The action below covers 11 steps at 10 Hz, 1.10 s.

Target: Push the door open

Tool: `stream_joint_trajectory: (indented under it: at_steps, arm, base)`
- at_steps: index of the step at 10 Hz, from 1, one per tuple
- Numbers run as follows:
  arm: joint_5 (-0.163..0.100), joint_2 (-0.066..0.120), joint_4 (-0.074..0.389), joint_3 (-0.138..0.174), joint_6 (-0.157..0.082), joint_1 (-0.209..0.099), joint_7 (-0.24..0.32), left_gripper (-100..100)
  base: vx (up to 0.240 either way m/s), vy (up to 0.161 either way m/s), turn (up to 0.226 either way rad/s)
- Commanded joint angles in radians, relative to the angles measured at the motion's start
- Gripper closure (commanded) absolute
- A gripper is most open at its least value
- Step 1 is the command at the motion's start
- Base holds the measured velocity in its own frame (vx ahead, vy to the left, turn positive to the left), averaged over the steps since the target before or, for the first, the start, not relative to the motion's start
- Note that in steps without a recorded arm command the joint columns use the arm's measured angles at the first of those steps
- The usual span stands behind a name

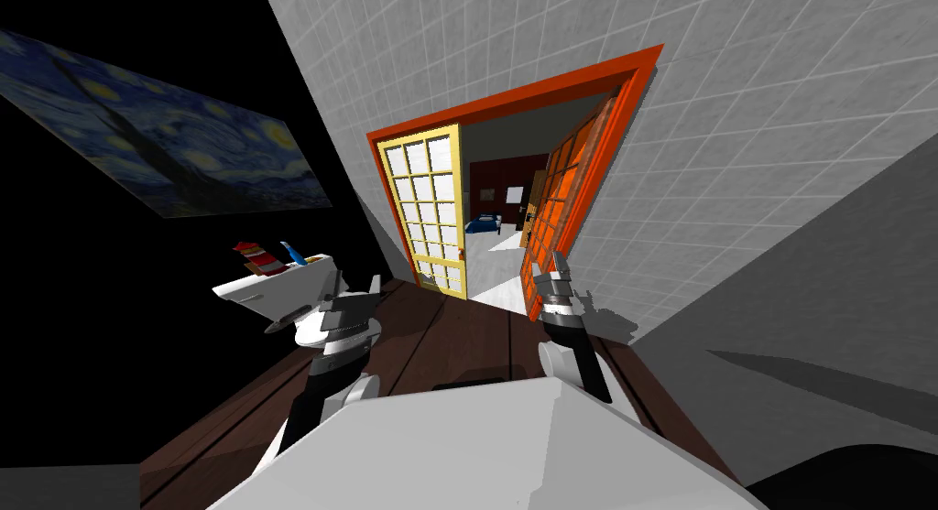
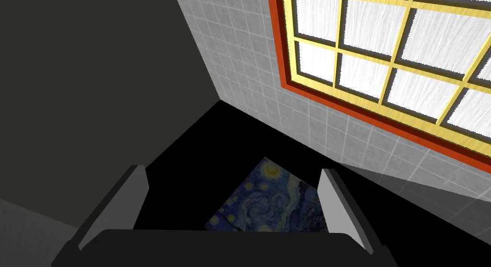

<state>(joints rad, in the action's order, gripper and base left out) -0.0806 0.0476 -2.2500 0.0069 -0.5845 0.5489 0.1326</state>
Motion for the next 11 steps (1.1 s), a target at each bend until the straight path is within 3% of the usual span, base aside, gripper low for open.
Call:
stream_joint_trajectory:
  at_steps: [1,3,11]
  arm:
    - [-0.002,0.004,0.032,-0.01,-0.009,-0.014,-0.022,-100]
    - [-0.003,0.008,0.063,-0.019,-0.017,-0.028,-0.044,-100]
    - [-0.015,0.035,0.278,-0.085,-0.076,-0.124,-0.192,-100]
  base:
    - [0.054,-0.004,0.016]
    - [0.099,-0.008,0.004]
    - [0.102,-0.018,0.01]
